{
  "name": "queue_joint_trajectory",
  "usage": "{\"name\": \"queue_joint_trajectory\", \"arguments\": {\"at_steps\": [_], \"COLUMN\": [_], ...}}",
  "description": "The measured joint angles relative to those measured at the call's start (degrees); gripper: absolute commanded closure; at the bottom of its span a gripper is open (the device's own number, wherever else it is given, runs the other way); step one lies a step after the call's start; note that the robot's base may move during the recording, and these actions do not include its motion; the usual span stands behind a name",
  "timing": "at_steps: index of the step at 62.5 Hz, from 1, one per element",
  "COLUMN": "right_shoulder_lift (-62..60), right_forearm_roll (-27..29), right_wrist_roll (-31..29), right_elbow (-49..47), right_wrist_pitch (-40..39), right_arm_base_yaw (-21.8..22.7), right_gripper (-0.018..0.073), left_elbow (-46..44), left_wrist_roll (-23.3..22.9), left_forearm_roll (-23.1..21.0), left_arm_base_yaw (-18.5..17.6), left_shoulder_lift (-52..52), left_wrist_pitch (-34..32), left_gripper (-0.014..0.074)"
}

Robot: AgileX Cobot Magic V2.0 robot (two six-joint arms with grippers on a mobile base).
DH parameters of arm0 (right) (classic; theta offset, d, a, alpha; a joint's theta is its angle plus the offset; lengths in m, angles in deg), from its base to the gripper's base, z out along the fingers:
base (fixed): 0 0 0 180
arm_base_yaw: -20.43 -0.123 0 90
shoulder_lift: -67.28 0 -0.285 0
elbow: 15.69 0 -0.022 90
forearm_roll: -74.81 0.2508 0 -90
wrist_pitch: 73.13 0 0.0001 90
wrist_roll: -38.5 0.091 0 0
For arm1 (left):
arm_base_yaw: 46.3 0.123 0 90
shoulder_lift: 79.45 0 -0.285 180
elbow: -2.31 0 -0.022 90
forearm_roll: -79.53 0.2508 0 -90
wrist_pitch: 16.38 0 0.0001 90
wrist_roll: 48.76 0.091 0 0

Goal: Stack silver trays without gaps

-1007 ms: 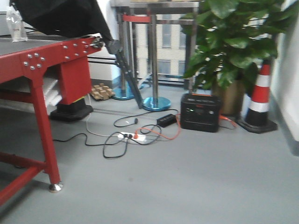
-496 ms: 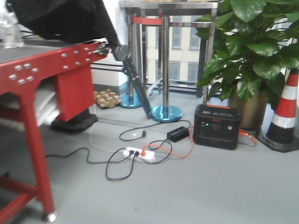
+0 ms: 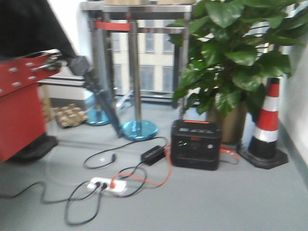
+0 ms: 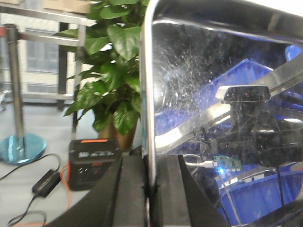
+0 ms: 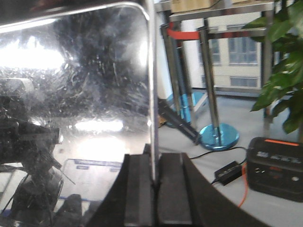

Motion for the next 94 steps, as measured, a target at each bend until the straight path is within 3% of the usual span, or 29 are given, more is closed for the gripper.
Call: {"name": "queue_joint_trajectory", "arguments": {"at_steps": [94], "right_shoulder_lift": [0.00], "right_forearm_roll": [0.00], "right_wrist_roll": [0.00], "right_elbow": [0.00], "right_wrist_pitch": [0.00], "right_arm_base_yaw": [0.00], "right_gripper": [0.0626], "left_elbow": [0.00], "left_wrist_roll": [0.00], "left_forearm_roll": [0.00], "left_arm_base_yaw": [0.00], "left_shoulder_lift": [0.00], "left_wrist_pitch": [0.00], "left_gripper": [0.0615]}}
